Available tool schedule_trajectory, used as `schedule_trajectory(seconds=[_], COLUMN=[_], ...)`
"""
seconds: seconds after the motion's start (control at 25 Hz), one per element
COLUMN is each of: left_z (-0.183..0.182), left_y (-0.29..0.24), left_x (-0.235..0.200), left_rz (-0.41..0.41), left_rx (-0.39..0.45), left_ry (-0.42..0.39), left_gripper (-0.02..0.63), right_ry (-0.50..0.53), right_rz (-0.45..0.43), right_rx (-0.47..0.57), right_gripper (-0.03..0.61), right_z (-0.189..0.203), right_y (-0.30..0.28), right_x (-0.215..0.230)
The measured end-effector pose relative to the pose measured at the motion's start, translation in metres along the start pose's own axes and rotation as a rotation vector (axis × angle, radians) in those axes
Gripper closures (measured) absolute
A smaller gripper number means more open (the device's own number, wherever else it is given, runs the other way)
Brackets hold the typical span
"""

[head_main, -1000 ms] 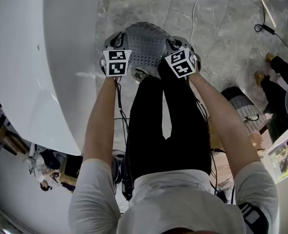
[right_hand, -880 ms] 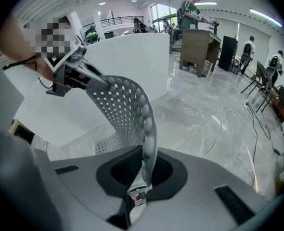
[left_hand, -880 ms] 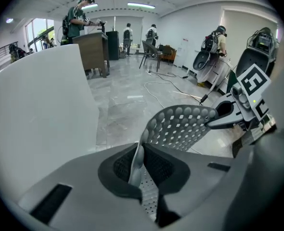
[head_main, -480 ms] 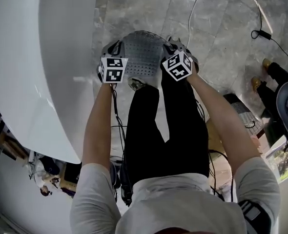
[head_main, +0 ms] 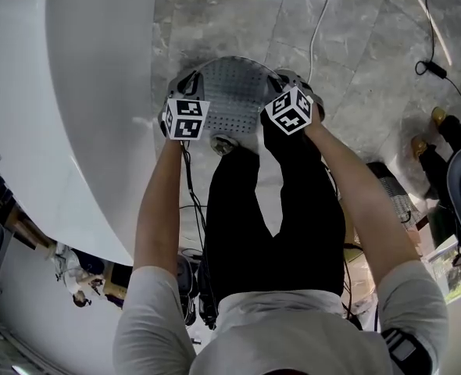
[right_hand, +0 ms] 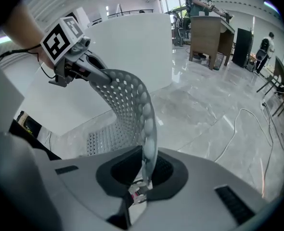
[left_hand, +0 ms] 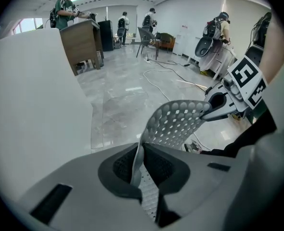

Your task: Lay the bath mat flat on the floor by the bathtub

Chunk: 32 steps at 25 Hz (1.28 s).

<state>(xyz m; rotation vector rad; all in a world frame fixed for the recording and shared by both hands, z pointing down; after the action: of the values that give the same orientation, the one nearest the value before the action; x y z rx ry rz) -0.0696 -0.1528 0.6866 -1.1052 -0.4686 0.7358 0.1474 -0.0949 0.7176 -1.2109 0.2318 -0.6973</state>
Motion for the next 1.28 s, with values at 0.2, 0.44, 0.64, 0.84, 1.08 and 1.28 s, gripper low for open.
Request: schedule_trajectory(seconds=[0.2, 0.44, 0.64, 0.84, 1.08, 1.28], left_z=[-0.006, 0.004, 0.012, 0.013, 0.004, 0.0], left_y=[-0.024, -0.056, -0.079, -0.099, -0.123, -0.142], left_x=[-0.006, -0.006, -0.005, -0.011, -0.024, -0.037], left_rz=[-0.016, -0.016, -0.009, -0.012, -0.023, -0.014], left_rx=[0.006, 0.021, 0.033, 0.032, 0.034, 0.03], left_ry=[-0.035, -0.054, -0.08, -0.096, -0.146, -0.164], left_gripper=[0.586, 0.586, 0.586, 0.586, 0.586, 0.584], right_ry=[0.023, 0.061, 0.066, 0.067, 0.08, 0.113], right_rz=[-0.013, -0.008, 0.009, 0.023, 0.05, 0.069], right_rx=[0.009, 0.016, 0.035, 0.049, 0.056, 0.048], right_gripper=[0.555, 0.555, 0.555, 0.555, 0.555, 0.555], right_z=[-0.002, 0.008, 0.015, 0.02, 0.016, 0.012], right_y=[-0.018, -0.049, -0.066, -0.08, -0.098, -0.112], right_x=[0.014, 0.032, 0.043, 0.048, 0.066, 0.084])
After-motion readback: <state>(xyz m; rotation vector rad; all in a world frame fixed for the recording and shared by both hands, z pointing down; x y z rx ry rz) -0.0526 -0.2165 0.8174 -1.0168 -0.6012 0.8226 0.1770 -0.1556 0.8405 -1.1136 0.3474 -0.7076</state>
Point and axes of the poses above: the fingertips, and each gripper's own axes: y backward along the fingers, x to its right, z out of its underside, the point moved 7 cm from there along y, backward along the fingers, and after that the axes turned 5 degrees about -y, right-handed, at the moved point
